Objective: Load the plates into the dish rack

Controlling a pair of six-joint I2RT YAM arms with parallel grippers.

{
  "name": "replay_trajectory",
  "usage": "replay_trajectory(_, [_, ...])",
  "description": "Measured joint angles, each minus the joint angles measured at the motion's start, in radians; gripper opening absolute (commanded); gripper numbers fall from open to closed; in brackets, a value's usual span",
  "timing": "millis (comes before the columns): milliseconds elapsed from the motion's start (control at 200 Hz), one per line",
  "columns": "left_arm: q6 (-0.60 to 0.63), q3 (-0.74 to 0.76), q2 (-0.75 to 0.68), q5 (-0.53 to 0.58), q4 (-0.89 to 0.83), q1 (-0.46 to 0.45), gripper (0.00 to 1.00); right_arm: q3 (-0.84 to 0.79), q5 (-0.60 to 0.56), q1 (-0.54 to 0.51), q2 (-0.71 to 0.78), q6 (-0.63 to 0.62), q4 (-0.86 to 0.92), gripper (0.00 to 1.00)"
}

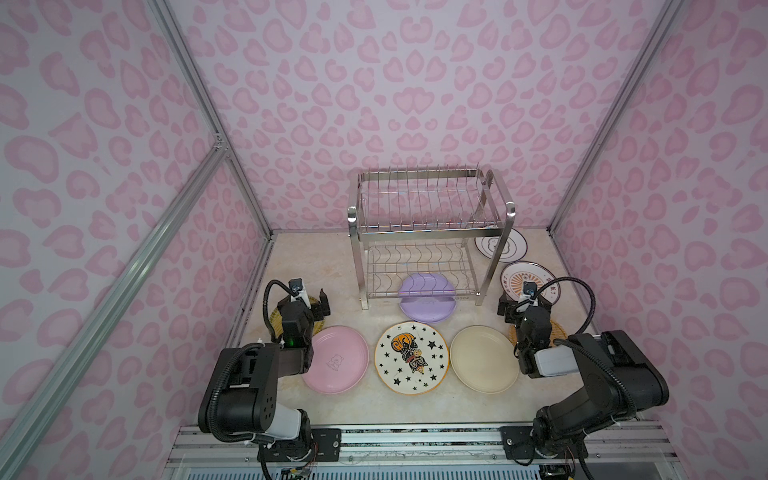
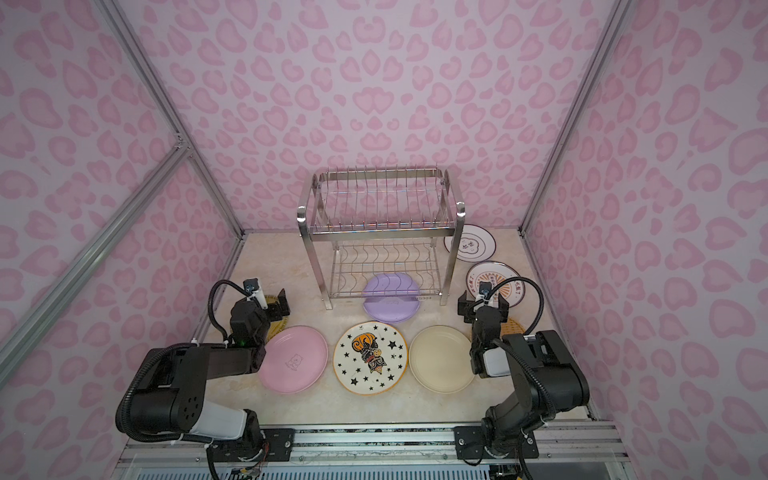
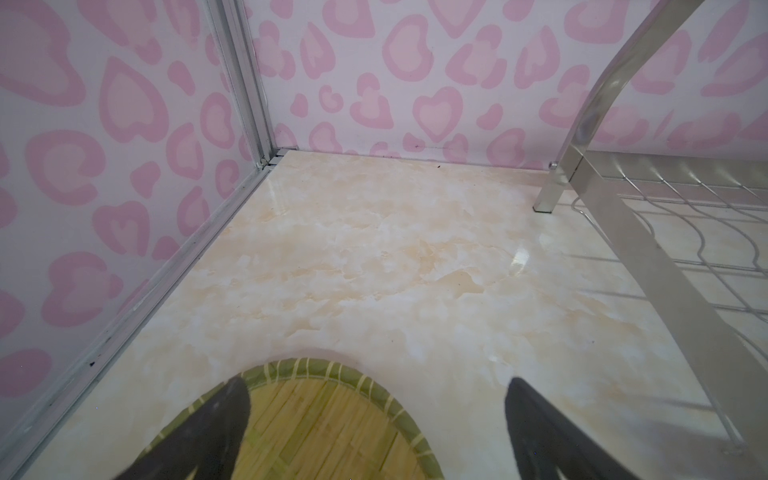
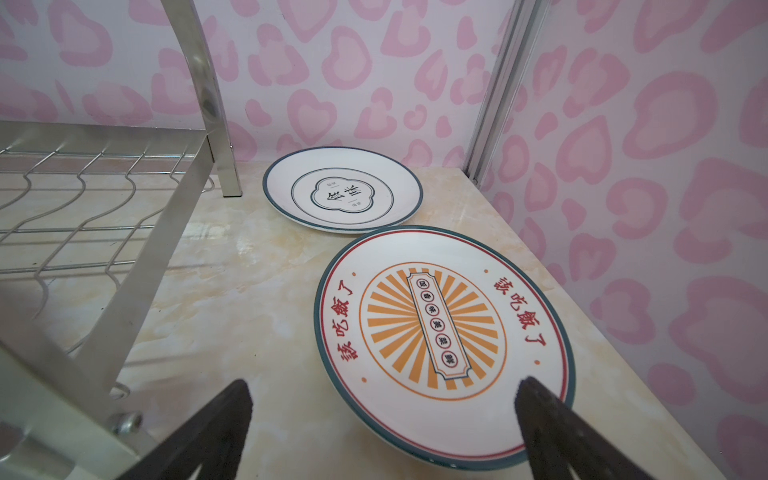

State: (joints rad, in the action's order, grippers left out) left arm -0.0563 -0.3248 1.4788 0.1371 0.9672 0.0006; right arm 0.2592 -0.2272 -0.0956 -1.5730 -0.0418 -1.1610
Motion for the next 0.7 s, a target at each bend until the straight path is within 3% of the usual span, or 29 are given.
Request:
replay_trajectory(290, [0.0,0.0,0.0,0.0,0.0,0.0,0.97,0.005,0.004,0.008,0.0,-0.001,0.005,1.0])
replay_trajectory(620, [-0.002,0.0,-0.001,-0.038,0.0,0.022,0.97,0.063,0.096,0.076,0.002,0.05,0.092,1.0])
replay_trajectory(700, [-0.005,-0.024,-0.02,-0.037,-0.051,0.021,0.97,0.041,0.064,0.071,0.042,0.06,0.106,1.0])
